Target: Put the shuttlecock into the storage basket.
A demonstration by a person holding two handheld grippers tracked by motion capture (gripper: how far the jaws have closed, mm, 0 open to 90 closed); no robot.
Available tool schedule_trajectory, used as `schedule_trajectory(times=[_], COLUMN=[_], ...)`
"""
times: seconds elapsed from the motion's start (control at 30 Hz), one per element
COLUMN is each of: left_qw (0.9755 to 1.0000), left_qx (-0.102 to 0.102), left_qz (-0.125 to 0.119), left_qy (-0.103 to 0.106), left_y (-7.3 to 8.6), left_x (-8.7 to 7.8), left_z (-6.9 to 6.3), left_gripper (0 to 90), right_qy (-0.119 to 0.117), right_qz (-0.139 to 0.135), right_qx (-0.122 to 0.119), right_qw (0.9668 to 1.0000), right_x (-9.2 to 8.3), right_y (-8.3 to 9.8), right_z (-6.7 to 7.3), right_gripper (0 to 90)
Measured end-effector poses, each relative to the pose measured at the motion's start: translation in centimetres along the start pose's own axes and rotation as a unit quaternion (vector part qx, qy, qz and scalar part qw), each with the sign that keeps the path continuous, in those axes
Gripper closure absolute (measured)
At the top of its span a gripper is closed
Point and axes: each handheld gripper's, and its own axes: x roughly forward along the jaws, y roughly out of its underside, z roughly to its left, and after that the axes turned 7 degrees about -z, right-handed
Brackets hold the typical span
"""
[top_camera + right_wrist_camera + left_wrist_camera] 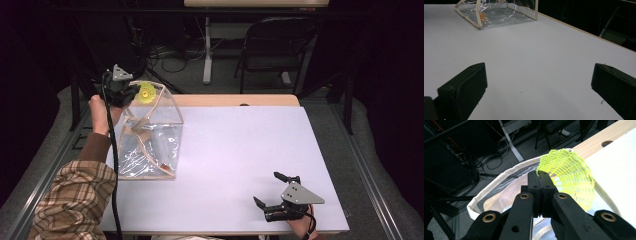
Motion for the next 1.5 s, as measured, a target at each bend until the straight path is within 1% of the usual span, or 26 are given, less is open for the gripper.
schedule_trajectory(times=[0.67,0.93,1.03,1.5], left_qw=[0.9998,0.9996,0.9996,0.999], left_qx=[-0.01,-0.019,-0.019,-0.025], left_qz=[0.014,0.018,0.02,0.035], left_qy=[0.003,0.003,0.002,0.01], left_y=[1.0,1.6,1.7,2.5], left_x=[1.1,1.7,1.9,2.9], left_z=[0.3,0.3,0.3,0.1], left_gripper=[90.0,90.0,90.0,89.9], right_qy=[0.0,0.0,0.0,0.0], right_qz=[0.003,0.004,0.003,0.005], right_qx=[0.001,0.002,0.001,0.001], right_qw=[1.0,1.0,1.0,1.0], right_x=[0.0,0.0,0.0,0.0], right_y=[0.0,0.0,0.0,0.0], right_z=[0.0,0.0,0.0,0.0], right_gripper=[0.0,0.0,0.0,0.0])
